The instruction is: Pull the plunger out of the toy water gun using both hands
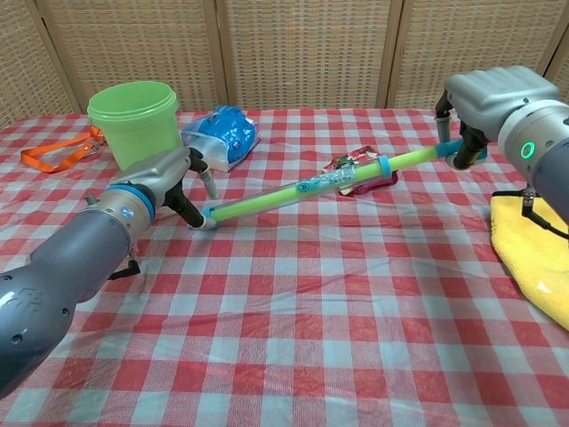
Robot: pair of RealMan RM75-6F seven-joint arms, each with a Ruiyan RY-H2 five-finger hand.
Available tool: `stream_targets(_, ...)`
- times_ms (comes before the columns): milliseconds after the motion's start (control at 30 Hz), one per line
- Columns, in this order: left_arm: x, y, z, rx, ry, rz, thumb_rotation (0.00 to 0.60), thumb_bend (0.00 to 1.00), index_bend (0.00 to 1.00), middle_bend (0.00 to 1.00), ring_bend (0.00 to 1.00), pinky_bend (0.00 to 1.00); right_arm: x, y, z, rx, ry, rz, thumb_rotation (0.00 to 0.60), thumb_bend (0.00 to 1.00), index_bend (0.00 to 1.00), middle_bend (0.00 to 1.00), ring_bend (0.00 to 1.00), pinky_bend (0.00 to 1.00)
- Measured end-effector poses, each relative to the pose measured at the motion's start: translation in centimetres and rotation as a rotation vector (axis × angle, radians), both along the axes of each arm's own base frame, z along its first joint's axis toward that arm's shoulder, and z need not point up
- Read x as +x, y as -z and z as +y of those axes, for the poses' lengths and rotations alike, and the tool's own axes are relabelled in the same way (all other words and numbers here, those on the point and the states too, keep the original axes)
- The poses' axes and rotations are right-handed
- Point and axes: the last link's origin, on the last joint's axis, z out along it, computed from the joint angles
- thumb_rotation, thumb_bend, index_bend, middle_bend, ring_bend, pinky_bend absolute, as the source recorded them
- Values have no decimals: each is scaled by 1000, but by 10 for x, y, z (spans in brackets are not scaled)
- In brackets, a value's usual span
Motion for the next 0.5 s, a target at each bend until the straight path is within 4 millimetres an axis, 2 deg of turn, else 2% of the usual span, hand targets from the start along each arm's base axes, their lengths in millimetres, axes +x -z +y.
stream_targets(167, 3, 4, 0, -5, 5, 1, 600, 319, 462, 0, 0, 0, 0, 0, 2, 6, -3, -1, 600, 528, 804, 1000, 1000, 797)
stream_targets(500, 3, 9, 1, -14, -7, 17, 600, 321, 439, 0, 0, 0, 1, 0, 5, 15, -13, 0, 600, 527, 804, 1000, 1000, 797)
